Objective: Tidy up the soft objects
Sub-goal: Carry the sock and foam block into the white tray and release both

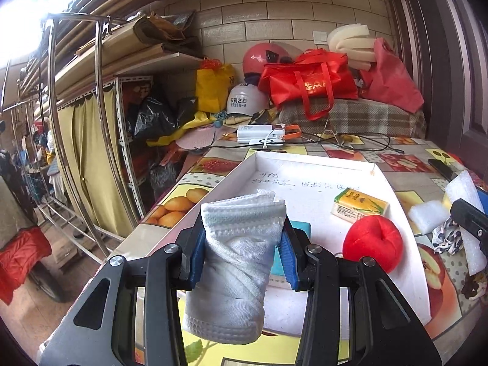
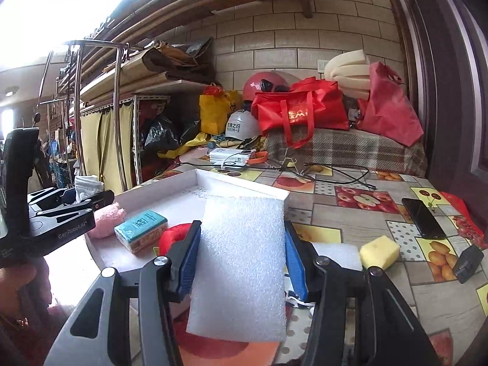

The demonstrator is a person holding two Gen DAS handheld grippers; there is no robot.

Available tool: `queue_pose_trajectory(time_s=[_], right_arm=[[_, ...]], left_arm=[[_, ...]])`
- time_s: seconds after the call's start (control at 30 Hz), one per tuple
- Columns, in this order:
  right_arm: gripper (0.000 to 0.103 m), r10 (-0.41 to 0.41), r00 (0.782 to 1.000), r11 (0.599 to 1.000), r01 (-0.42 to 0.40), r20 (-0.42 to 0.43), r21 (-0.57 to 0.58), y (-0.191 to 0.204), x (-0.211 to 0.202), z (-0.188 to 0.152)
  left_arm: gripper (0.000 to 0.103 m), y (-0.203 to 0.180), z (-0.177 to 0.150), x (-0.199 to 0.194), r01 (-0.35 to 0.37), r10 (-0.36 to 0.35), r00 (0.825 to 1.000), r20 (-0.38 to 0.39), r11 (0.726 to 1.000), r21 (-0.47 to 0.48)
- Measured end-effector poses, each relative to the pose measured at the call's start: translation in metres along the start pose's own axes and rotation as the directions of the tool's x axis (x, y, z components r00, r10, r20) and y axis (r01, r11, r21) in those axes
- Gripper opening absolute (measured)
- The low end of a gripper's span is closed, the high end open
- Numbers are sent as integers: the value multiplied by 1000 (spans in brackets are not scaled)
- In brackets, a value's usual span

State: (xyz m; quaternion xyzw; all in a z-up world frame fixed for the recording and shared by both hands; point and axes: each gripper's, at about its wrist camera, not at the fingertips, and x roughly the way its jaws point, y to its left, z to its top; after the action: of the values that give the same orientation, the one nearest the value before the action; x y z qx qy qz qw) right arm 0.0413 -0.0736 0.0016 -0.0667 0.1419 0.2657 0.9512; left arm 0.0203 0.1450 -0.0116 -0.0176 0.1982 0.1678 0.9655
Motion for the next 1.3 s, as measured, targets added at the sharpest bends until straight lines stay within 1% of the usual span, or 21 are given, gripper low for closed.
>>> queue_pose_trajectory(time_s=[0.1,0.13,0.23,0.3,0.43,0.5,0.53,0.6,0.73,0.8,0.87,0.93,0.97,1.07,1.13,1.2,1.23,1.27,1.3], right_arm=[[50,102,995,995,-102,-14,-15,14,11,4],[50,147,988,989,-148,-34,-25,19,16,4],[50,240,965,966,-247,-103,-71,37,32,6],[50,273,951,953,-288,-145,-97,48,40,6],[50,322,917,934,-349,-235,-81,56,60,5],[50,321,909,936,-348,-267,-58,55,69,5],[50,310,911,940,-336,-272,-55,53,73,6],[50,266,924,953,-295,-276,-68,51,80,8],[50,156,952,981,-180,-265,-69,39,100,15],[50,112,961,991,-127,-253,-43,30,109,20],[50,92,965,995,-96,-244,-3,21,113,22],[50,107,968,994,-104,-226,24,19,110,23],[50,117,969,993,-116,-217,18,22,108,23],[50,115,972,991,-126,-204,-40,34,105,24],[51,104,972,991,-120,-211,-65,39,107,25],[51,95,973,991,-113,-208,-76,40,109,27],[54,90,975,991,-108,-205,-77,39,109,27],[65,83,976,992,-101,-203,-76,39,109,27],[72,78,977,993,-95,-200,-74,38,109,27]], left_arm=[[42,12,3,9,-2,1,1000,-12,999,-40],[42,16,5,12,-6,5,1000,-13,999,-49],[42,21,9,23,2,-3,1000,-19,998,-61],[42,20,11,29,16,-17,1000,-24,998,-56],[42,15,15,37,53,-54,998,-34,998,-34],[42,13,16,38,67,-68,997,-37,997,-25],[42,13,17,40,70,-71,997,-39,997,-23],[42,14,18,42,80,-81,996,-44,996,-27],[42,17,19,49,93,-96,993,-69,995,-43],[42,17,20,53,99,-102,992,-79,994,-44],[42,17,21,56,104,-107,990,-87,994,-38],[42,14,21,59,108,-110,989,-96,994,-27],[42,12,22,61,113,-114,988,-104,993,-19],[43,7,22,67,121,-119,984,-134,993,3],[43,4,22,70,94,-90,985,-147,995,15],[43,3,21,70,80,-75,987,-144,996,25],[44,2,21,68,74,-69,988,-138,997,30],[45,2,21,67,59,-54,990,-130,998,36],[47,2,20,66,42,-37,992,-121,998,38]])
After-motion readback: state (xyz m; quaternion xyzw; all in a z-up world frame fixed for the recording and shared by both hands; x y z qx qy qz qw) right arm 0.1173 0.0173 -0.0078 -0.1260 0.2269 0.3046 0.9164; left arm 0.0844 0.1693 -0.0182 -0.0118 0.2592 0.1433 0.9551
